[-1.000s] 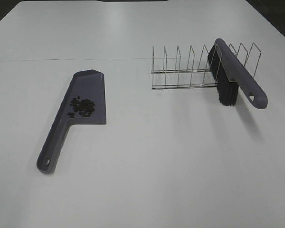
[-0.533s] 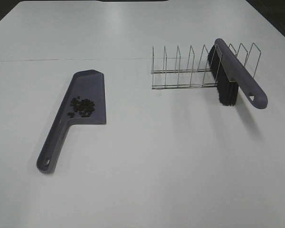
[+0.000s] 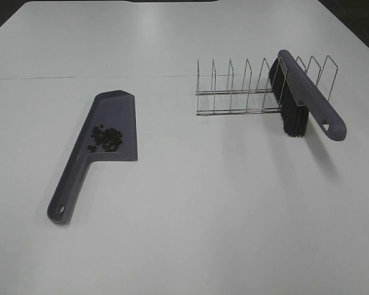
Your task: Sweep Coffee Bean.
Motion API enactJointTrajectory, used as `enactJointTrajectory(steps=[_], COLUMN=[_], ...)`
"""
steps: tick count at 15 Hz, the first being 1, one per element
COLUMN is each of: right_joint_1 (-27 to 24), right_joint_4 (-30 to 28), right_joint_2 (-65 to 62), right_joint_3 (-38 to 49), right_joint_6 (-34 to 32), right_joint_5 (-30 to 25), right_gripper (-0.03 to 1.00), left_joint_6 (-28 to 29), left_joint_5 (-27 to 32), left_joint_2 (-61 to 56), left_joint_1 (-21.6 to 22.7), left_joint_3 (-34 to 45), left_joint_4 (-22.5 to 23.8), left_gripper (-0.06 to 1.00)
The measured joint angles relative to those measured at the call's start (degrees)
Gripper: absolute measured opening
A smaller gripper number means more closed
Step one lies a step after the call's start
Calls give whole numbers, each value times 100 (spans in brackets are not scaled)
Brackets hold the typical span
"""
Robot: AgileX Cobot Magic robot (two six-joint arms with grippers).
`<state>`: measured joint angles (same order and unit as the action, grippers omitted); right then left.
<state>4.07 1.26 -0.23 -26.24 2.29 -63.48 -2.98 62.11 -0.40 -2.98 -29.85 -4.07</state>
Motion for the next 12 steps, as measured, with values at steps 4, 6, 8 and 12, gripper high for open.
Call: enactJointTrajectory(steps=[4, 6, 8, 12], right_joint_1=[0, 0, 0, 0], right_joint_4=[0, 0, 0, 0], right_joint_2=[0, 0, 0, 0], right_joint_3=[0, 0, 0, 0], right_joint_6=[0, 0, 0, 0], right_joint_5=[0, 0, 0, 0], right_gripper=[93, 93, 93, 93], left_joint_6=[0, 11, 11, 11], left_joint_5=[0, 0, 0, 0], left_joint_2=[0, 0, 0, 0], left_joint_1=[80, 80, 80, 80], left_joint_3=[0, 0, 0, 0], left_joint_4=[0, 0, 0, 0], left_gripper=[76, 76, 76, 76])
